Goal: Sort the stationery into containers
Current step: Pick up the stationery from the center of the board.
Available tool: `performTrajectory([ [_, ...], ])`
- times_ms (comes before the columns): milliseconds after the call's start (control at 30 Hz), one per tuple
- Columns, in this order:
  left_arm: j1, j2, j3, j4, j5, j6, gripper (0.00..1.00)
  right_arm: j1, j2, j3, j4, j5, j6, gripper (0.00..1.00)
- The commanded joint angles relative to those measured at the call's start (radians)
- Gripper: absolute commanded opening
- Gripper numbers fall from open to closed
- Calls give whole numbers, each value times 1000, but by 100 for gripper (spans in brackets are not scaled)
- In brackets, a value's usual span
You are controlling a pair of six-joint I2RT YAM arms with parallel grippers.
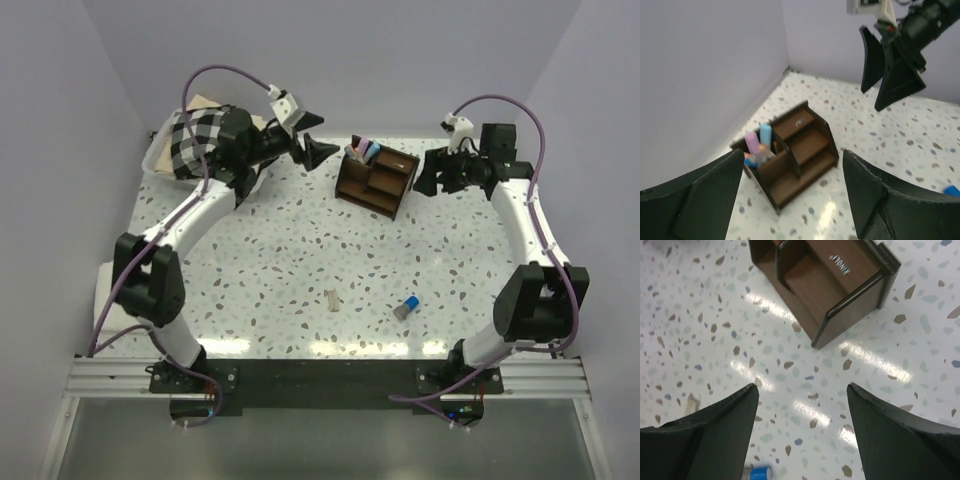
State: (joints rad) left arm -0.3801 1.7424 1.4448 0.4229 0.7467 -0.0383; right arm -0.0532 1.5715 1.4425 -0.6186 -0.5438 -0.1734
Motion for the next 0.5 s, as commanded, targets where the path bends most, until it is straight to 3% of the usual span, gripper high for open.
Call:
performTrajectory([
  [0,-28,-113,-168,-421,-130,129,84,-2,-74,-14,-268,-45,-202,76],
  [67,-43,-141,-182,-623,-209,185,84,-7,-88,-33,-308,-4,-115,76],
  [167,-55,-184,-224,-728,-288,181,83,-7,-145,-119,-256,-14,82,76],
  [300,-59,-239,-300,-768,-352,164,83,-11,-206,-252,-190,54,308,77],
  [467,-59,-268,-353,-785,-420,164,83,-33,-235,-346,-257,117,508,77],
])
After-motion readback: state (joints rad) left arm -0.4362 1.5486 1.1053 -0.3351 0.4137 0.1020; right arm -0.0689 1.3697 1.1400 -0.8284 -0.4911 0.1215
